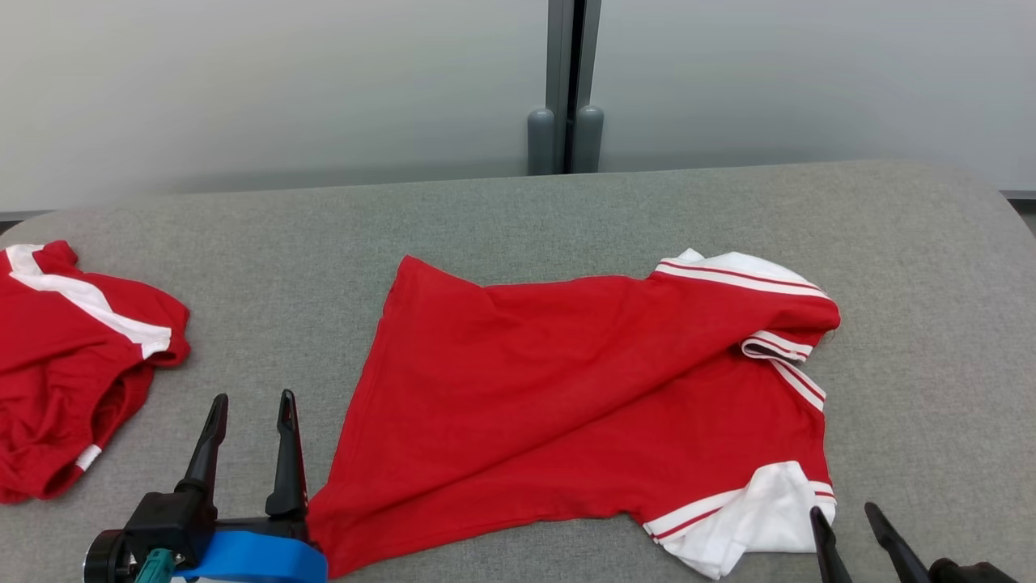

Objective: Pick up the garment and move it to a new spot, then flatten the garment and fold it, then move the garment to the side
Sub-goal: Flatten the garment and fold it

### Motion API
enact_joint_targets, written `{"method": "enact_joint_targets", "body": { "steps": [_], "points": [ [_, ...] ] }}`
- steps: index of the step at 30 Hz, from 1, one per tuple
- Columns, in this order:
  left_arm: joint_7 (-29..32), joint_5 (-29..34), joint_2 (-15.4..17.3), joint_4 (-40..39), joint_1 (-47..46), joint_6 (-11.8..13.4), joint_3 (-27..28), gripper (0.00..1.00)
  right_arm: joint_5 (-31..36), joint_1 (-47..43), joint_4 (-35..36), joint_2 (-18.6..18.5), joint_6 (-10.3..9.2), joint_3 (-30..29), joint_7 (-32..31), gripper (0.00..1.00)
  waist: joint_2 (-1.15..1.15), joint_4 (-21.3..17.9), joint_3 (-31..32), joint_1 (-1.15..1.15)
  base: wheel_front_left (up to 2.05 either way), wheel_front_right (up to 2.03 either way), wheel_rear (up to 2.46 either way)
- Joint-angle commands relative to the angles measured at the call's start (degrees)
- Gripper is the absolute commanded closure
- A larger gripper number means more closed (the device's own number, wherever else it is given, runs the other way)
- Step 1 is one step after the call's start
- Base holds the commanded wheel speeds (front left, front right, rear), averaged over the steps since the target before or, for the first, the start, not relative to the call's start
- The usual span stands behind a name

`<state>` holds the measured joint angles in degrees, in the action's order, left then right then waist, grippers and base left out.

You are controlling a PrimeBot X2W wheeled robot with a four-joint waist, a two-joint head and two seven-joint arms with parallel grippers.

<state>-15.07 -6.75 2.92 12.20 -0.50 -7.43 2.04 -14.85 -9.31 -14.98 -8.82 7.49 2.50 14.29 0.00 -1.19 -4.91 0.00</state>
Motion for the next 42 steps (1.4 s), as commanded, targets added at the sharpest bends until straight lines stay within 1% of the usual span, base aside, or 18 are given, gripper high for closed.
{"method": "enact_joint_targets", "body": {
  "steps": [1, 5, 9, 12, 19, 23, 25, 31, 36, 42],
  "points": [
    [-0.15, -0.31, -0.05, -0.12, 0.45, -0.05, -0.09, 0.00, 0.39, -0.79, 1.91, 0.05, 0.02, -0.94, 0.53, 0.00, 0.00, 0.05, 0.38, 0.00, 0.00, 0.00, 0.00],
    [-0.15, -0.35, -0.05, 0.03, 0.69, -0.03, -0.15, 0.00, 1.01, -0.36, 3.59, -0.27, 0.02, -1.73, 0.68, 0.00, 0.00, 0.27, 0.88, 0.00, 0.00, 0.00, 0.00],
    [-0.15, -0.07, -0.05, 0.13, 0.89, -0.04, -0.21, 0.00, 2.23, 2.97, 4.06, -1.23, 0.02, -2.47, 0.75, 0.00, 0.00, 0.74, 1.36, 0.00, 0.00, 0.00, 0.00],
    [-0.15, 0.10, -0.04, 0.13, 1.00, -0.04, -0.18, 0.00, 3.19, 6.61, 3.25, -2.25, 0.02, -2.94, -0.17, 0.00, 0.00, 1.10, 1.55, 0.00, 0.00, 0.00, 0.00],
    [-0.15, 0.34, -0.05, 0.12, 0.38, -0.05, -0.77, 0.00, 5.92, 18.75, -0.44, -5.42, 0.01, -2.73, -4.20, 0.00, 0.00, 2.55, 0.89, 0.00, 0.00, 0.00, 0.00],
    [-0.15, 0.27, -0.04, 0.15, -0.57, -0.05, -1.37, 0.00, 7.43, 23.63, -4.73, -6.95, 0.02, -1.65, -7.27, 0.00, 0.00, 3.81, 0.08, 0.00, 0.00, 0.00, 0.00],
    [-0.15, 0.19, -0.04, 0.13, -0.65, -0.06, -1.44, 0.00, 7.08, 25.61, -7.40, -7.77, 0.01, -0.94, -8.45, 0.00, 0.00, 4.24, -0.17, 0.00, 0.00, 0.00, 0.00],
    [-0.15, -0.11, -0.05, 0.00, -0.65, -0.06, -1.36, 0.00, 6.58, 27.78, -17.73, -9.81, 0.01, 1.18, -11.24, 0.00, 0.00, 5.16, -0.77, 0.00, 0.00, 0.00, 0.00],
    [-0.15, -0.29, -0.05, -0.38, -1.28, -0.06, -1.18, 0.00, 5.57, 28.70, -25.50, -10.32, 0.01, 1.94, -12.70, 0.00, 0.00, 5.55, -1.78, 0.00, 0.00, 0.00, 0.00],
    [-0.15, -0.37, -0.04, -0.43, -1.83, -0.06, -1.04, 0.00, 4.03, 30.23, -31.76, -9.93, 0.01, 4.28, -13.04, 0.00, 0.00, 5.59, -3.05, 0.00, 0.00, 0.00, 0.00]
  ]
}}
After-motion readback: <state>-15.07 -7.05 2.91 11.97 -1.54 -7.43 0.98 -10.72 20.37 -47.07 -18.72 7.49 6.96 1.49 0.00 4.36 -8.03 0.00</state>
